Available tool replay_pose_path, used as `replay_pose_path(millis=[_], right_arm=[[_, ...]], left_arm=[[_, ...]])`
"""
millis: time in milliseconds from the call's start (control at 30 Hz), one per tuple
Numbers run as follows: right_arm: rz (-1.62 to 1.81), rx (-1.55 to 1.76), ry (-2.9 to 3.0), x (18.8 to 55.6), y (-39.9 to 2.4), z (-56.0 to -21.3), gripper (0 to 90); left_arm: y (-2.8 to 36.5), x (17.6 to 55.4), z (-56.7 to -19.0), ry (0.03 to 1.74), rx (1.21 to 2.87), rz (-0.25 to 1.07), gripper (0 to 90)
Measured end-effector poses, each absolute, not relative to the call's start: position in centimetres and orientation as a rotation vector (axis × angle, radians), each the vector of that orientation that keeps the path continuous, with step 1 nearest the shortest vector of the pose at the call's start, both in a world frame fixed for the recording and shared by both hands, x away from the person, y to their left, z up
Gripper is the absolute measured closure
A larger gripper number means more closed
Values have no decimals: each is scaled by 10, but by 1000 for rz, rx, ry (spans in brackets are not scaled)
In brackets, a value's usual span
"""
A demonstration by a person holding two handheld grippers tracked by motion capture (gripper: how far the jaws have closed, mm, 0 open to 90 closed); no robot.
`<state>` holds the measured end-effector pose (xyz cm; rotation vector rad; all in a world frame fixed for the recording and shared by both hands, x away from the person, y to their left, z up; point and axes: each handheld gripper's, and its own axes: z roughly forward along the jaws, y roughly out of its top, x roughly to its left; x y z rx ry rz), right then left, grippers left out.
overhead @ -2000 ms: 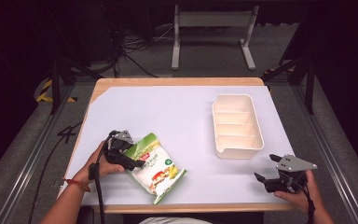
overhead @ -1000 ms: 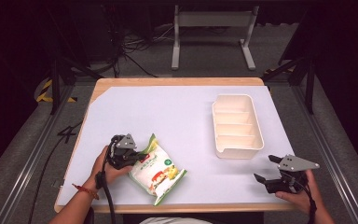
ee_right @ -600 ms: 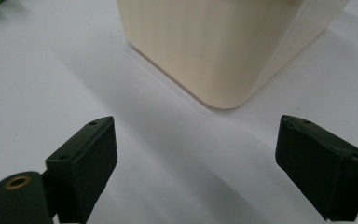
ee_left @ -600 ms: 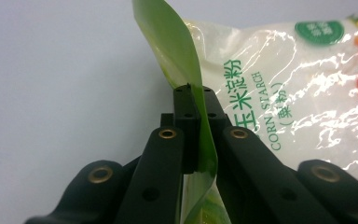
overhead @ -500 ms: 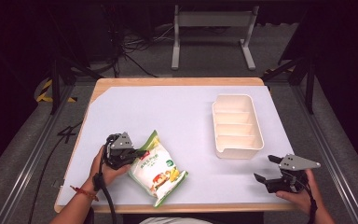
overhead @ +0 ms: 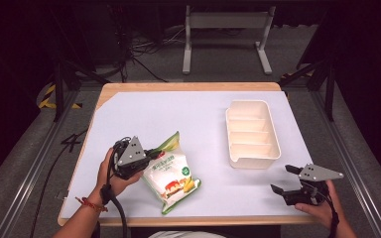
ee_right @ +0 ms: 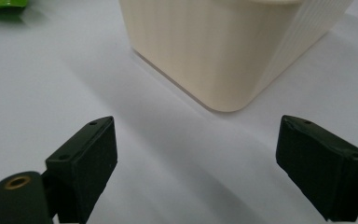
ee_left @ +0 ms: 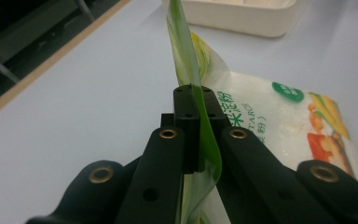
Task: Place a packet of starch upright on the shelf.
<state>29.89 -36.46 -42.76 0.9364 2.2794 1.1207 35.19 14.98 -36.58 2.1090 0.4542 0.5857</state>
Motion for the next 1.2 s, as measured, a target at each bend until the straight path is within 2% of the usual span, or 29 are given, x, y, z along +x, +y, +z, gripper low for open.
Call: replay_pose_path(millis=[533,1200], right_arm=[[1121,949,2271,299,-366,-428,124],[1129,947,2268,300,-366,-427,125]], left_arm=[[130,372,-327,395,2023,669,897],[88,412,-299,254,2000,625,897]])
